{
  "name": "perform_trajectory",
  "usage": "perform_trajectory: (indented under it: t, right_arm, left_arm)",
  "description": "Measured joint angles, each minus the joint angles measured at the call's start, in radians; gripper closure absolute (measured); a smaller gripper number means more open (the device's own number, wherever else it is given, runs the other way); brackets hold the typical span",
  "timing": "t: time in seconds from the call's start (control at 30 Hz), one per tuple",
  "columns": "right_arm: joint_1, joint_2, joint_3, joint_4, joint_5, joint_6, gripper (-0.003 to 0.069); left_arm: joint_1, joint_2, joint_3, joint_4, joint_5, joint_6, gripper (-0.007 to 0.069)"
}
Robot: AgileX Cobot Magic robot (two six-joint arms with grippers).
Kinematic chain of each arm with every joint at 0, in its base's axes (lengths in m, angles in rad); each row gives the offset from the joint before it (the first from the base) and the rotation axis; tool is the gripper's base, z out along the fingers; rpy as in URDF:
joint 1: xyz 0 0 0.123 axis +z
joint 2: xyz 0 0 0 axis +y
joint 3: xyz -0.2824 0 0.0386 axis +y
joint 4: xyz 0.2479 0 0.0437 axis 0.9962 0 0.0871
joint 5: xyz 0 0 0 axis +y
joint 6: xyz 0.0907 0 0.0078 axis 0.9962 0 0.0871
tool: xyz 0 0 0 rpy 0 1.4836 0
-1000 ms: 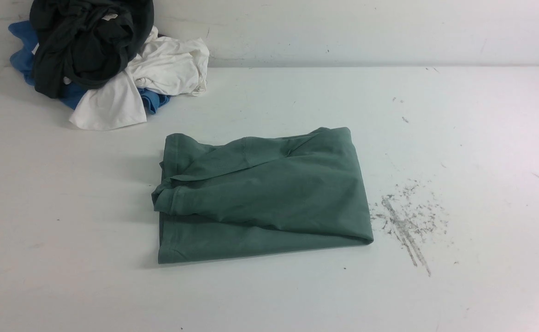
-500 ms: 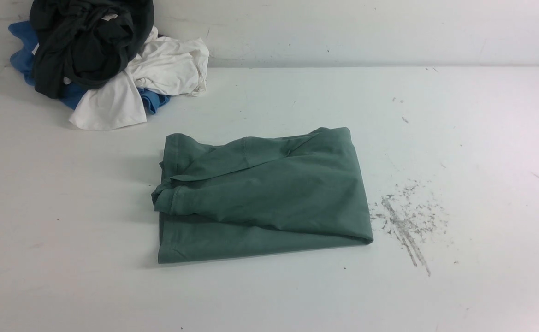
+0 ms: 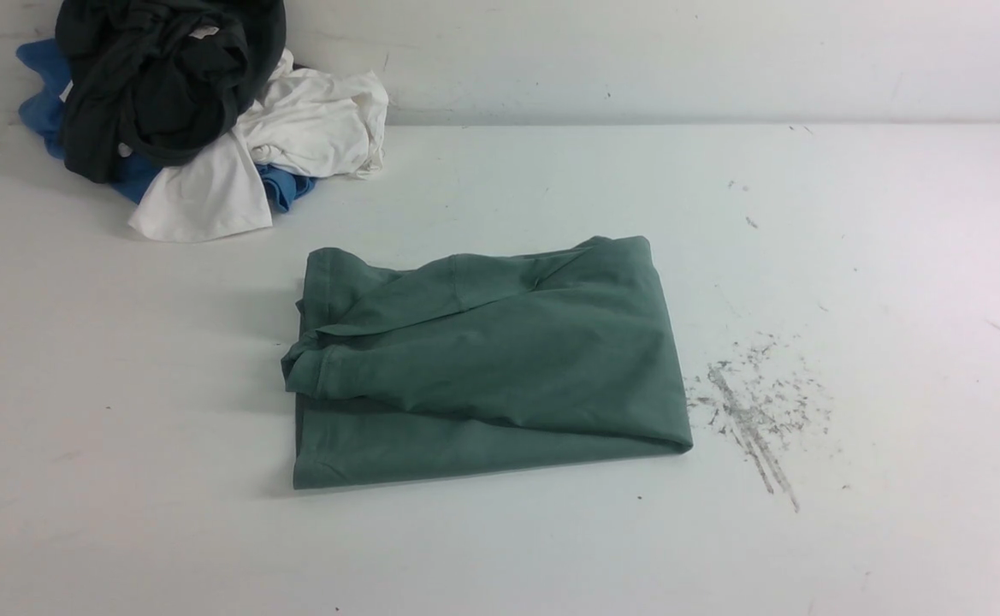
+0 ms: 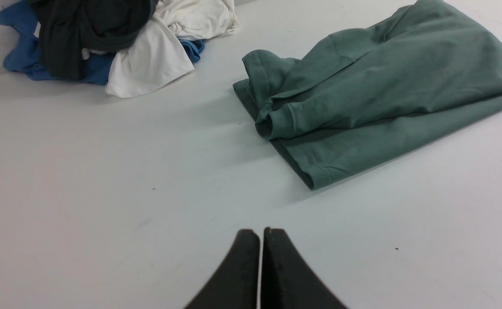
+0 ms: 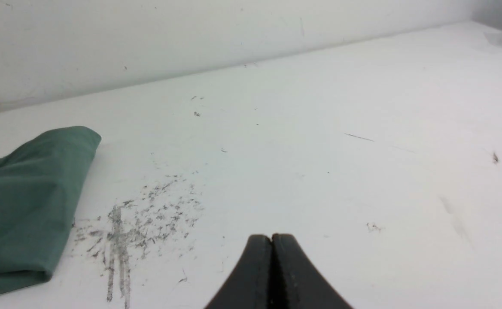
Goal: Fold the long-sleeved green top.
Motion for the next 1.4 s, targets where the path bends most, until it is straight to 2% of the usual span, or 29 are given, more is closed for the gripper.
perform_trajectory:
  t: [0.3, 1.23, 1.4]
  right_arm:
    - [0.000, 0.000, -0.002, 0.034, 0.016, -0.066, 0.0673]
    - [0.000, 0.000, -0.003, 0.058, 0.021, -0.068, 0.0673]
    - [0.000, 0.000, -0.003, 0.058, 0.021, -0.068, 0.0673]
  left_arm:
    - [0.000, 0.000, 0.000, 0.000, 0.000, 0.000, 0.0628]
    - [0.000, 0.000, 0.000, 0.001, -0.001, 0.000, 0.0628]
    - [0.000, 0.000, 0.003, -0.001, -0.073, 0.000, 0.0628]
